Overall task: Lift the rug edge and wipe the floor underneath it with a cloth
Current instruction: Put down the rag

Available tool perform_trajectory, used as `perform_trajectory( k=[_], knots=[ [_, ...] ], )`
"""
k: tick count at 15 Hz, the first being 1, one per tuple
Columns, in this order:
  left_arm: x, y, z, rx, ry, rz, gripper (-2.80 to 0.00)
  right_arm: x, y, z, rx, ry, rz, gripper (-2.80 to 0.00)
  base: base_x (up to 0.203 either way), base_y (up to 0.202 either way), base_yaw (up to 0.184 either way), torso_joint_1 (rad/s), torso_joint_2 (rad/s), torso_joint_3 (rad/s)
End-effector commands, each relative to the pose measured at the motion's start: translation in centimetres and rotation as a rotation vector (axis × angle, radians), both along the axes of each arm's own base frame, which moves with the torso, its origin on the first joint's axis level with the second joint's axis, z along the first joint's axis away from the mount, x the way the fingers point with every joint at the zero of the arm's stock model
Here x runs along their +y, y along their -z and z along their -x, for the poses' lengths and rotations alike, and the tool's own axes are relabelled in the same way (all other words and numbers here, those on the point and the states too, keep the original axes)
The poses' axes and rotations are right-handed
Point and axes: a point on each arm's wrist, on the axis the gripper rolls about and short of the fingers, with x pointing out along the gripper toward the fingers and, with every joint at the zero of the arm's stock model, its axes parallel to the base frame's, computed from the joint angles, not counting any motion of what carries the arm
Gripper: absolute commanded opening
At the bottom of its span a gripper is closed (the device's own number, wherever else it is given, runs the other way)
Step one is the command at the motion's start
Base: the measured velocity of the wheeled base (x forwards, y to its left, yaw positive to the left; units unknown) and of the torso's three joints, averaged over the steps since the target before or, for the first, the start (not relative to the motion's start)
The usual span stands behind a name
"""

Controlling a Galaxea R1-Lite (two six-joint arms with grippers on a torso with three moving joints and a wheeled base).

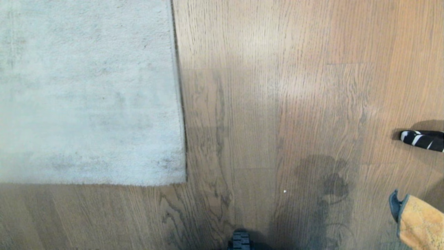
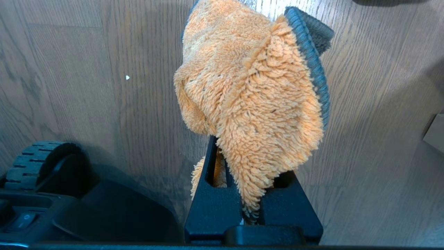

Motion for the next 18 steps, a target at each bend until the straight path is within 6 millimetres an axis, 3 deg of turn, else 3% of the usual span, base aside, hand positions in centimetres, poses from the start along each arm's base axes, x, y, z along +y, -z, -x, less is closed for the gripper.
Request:
perform_trajectory(
  k=[1,18],
  knots=[
    [0.0,0.01,0.0,0.0,0.0,0.0,-2.8,0.0,-0.01,-0.01,0.0,0.001,-0.01,-2.8,0.0,0.0,0.0,0.0,0.0,0.0],
    [0.0,0.01,0.0,0.0,0.0,0.0,-2.8,-0.01,-0.28,0.04,-0.014,0.003,-0.015,-2.8,0.0,0.0,0.0,0.0,0.0,0.0]
  ],
)
